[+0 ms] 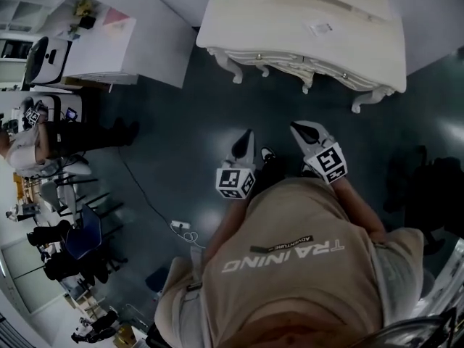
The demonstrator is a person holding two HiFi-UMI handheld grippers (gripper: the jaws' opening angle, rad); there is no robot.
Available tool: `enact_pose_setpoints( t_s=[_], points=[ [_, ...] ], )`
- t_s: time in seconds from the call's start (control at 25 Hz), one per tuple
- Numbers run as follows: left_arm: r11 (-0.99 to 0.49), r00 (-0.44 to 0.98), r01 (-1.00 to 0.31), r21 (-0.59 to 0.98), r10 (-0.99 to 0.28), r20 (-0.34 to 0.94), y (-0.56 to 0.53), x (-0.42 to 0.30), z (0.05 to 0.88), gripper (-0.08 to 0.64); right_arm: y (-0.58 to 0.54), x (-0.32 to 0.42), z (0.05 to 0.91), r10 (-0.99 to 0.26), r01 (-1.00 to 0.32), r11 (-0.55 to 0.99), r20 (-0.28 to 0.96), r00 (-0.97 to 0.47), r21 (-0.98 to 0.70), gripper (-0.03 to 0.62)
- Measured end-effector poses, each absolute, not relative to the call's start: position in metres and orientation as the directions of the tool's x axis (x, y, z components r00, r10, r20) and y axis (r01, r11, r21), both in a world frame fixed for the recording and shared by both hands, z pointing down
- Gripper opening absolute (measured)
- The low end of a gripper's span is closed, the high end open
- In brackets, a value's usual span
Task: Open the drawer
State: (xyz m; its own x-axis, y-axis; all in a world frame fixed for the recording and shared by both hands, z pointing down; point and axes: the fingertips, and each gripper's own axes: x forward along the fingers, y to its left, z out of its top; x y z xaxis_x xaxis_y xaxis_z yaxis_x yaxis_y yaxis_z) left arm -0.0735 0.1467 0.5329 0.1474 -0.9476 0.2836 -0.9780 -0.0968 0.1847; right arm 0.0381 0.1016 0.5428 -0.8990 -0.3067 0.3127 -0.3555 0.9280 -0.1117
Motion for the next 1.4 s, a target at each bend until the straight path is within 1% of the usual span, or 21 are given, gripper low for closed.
enact_pose_setpoints(
  t_s=[0.16,0.24,0.4,0.48,0.6,0.88,1.04,1.16,1.28,1.4],
  points=[
    [-0.168,0.207,-0.971,0.167,-0.945,0.251,0.122,-0.112,0.522,0.008,0.082,-0.002,0.534,-0.347,-0.385,0.922,0.341,-0.874,-0.047,0.003],
    [-0.203,0.242,-0.964,0.171,-0.935,0.257,0.115,-0.13,0.529,0.008,0.076,-0.026,0.536,-0.377,-0.406,0.914,0.362,-0.852,-0.004,0.003],
    [-0.246,0.296,-0.949,0.195,-0.908,0.296,0.101,-0.165,0.552,0.008,0.073,-0.067,0.534,-0.406,-0.44,0.898,0.348,-0.845,-0.02,0.003],
    [-0.256,0.308,-0.945,0.205,-0.905,0.292,0.09,-0.178,0.549,0.008,0.07,-0.076,0.528,-0.409,-0.44,0.898,0.365,-0.836,-0.001,0.003],
    [-0.256,0.31,-0.942,0.216,-0.909,0.277,0.074,-0.19,0.548,0.008,0.058,-0.078,0.531,-0.425,-0.462,0.887,0.396,-0.814,0.003,0.003],
    [-0.232,0.298,-0.945,0.233,-0.903,0.31,0.015,-0.211,0.565,0.008,-0.004,-0.091,0.542,-0.439,-0.49,0.872,0.406,-0.801,-0.023,0.003],
    [-0.25,0.298,-0.952,0.176,-0.888,0.351,-0.009,-0.211,0.562,0.008,-0.041,-0.104,0.553,-0.429,-0.476,0.879,0.38,-0.82,-0.035,0.003],
    [-0.264,0.301,-0.953,0.147,-0.877,0.375,-0.034,-0.205,0.552,0.008,-0.079,-0.108,0.538,-0.441,-0.473,0.881,0.325,-0.837,-0.023,0.003],
    [-0.287,0.306,-0.952,0.106,-0.871,0.384,-0.071,-0.195,0.543,0.008,-0.116,-0.097,0.528,-0.452,-0.483,0.874,0.283,-0.846,-0.049,0.003],
    [-0.296,0.309,-0.95,0.096,-0.868,0.39,-0.111,-0.189,0.544,0.008,-0.144,-0.081,0.538,-0.467,-0.504,0.861,0.278,-0.839,-0.074,0.003]
  ],
)
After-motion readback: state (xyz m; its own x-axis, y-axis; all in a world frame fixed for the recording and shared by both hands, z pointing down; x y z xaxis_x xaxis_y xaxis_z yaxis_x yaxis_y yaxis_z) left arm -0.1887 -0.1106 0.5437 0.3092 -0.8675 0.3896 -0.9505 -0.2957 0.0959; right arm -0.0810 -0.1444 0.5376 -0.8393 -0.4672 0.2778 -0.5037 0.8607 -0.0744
